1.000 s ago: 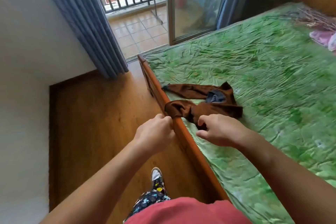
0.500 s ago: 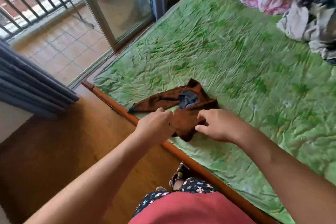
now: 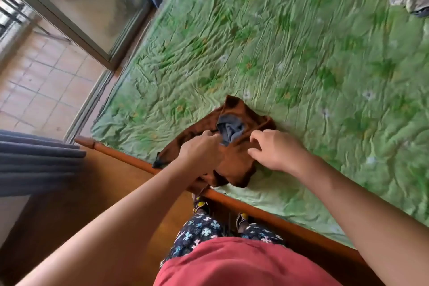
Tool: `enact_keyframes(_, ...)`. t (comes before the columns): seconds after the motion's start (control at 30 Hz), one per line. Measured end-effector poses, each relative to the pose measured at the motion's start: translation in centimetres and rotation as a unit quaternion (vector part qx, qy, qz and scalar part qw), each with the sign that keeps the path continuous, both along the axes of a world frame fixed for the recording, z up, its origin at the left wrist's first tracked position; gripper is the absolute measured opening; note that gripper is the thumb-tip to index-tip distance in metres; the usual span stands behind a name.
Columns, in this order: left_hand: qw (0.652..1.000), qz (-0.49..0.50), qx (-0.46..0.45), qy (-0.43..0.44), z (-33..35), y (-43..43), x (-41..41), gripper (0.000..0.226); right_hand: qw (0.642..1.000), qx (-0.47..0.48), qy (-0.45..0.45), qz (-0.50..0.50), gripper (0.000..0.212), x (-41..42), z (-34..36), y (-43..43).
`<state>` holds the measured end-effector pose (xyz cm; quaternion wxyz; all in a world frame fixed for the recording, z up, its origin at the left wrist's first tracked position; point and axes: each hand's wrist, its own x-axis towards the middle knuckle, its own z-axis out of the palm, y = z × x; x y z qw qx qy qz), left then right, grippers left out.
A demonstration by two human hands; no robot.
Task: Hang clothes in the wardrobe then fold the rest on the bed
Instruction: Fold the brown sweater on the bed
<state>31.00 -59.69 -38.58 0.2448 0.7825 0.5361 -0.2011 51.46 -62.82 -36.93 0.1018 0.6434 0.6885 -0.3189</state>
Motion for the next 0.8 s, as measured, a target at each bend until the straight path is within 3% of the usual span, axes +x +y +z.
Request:
enact_keyframes(0.27, 0.993, -0.086, -0.052, 0.055, -13.4, 9.5, -0.4, 0.029, 0.998, -0.016, -0.014, -0.062, 0.028, -4.5, -13.6, 4.1)
enact_keyframes(0.47, 0.972, -0.187, -0.075, 0.121, -24.5, 14.7, -1.1, 0.044, 0.994, -0.052, -0.077, 0.053, 0.044, -8.9, -24.5, 7.0)
enact_keyframes(0.57, 0.946, -0.3, -0.018, 0.124, -28.2, 16.2, -1.0, 0.048, 0.99, -0.04, -0.117, 0.072, 0.041, -10.1, -28.0, 7.9)
enact_keyframes(0.67, 0.893, -0.425, 0.052, 0.139, -30.8, 17.4, -0.6, 0.052, 0.985, -0.064, -0.153, 0.04, 0.039, -9.8, -29.8, 8.0)
enact_keyframes(0.8, 0.873, -0.469, 0.112, 0.07, -31.7, 19.4, 0.1, 0.039, 0.976, -0.127, -0.177, -0.022, 0.037, -8.2, -30.7, 8.1)
